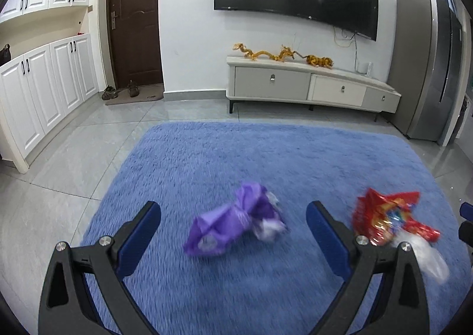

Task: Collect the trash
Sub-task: 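Grasp the purple wrapper with the left tool while the right tool grasps the red torn wrapper, then carry the purple wrapper and red wrapper over to the bin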

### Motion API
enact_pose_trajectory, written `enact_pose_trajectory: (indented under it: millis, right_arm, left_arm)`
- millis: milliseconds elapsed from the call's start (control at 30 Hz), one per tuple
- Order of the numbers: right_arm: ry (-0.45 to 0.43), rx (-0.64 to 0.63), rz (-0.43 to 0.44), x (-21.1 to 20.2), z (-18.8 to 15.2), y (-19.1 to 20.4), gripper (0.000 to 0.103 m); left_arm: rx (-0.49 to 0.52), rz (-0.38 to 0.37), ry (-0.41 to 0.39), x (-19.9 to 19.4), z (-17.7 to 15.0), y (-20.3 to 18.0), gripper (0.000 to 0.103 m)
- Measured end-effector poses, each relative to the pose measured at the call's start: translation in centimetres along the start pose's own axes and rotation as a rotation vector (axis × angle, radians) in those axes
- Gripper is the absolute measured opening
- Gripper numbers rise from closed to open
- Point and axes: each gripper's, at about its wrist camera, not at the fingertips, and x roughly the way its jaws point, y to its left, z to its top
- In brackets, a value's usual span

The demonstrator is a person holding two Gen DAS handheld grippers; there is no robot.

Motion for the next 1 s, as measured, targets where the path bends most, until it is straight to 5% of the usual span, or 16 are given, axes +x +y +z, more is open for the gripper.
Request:
enact_pose_trajectory:
  millis: [333,400,533,700,800,833,1000]
  right_arm:
    - [0.145,0.096,0.079,5.4,0.3,-3.0,0.055]
    - [0.171,0.076,0.096,6.0,-0.1,-2.6,0.049]
    - [0.184,0.034,0.090,5.7,-0.3,-2.1,0.028]
    - [0.152,-0.004,0.020,4.2,-0.7,-1.9,0.022]
    - [0.125,0.017,-0.023,3.0,-1.3,-2.8,0.019]
    - [0.111,0.037,-0.030,2.2,-1.6,-3.3,0.005]
    - [0.072,0.085,-0.052,-0.9,-2.7,-4.8,0.006]
  left_arm:
    - [-0.034,-0.067,0.107,4.3,0.8,0.8,0.091]
    - [-0.019,-0.081,0.147,5.1,0.7,0.5,0.074]
    - [-0.005,-0.107,0.177,5.5,0.6,0.2,0.058]
    - [0.015,-0.119,0.173,5.0,0.4,-0.2,0.038]
    - [0.006,-0.133,0.168,4.0,0.0,-0.1,0.036]
    - [0.006,-0.135,0.166,3.6,-0.2,0.0,0.036]
    - [0.010,-0.172,0.140,0.5,-1.1,0.0,0.035]
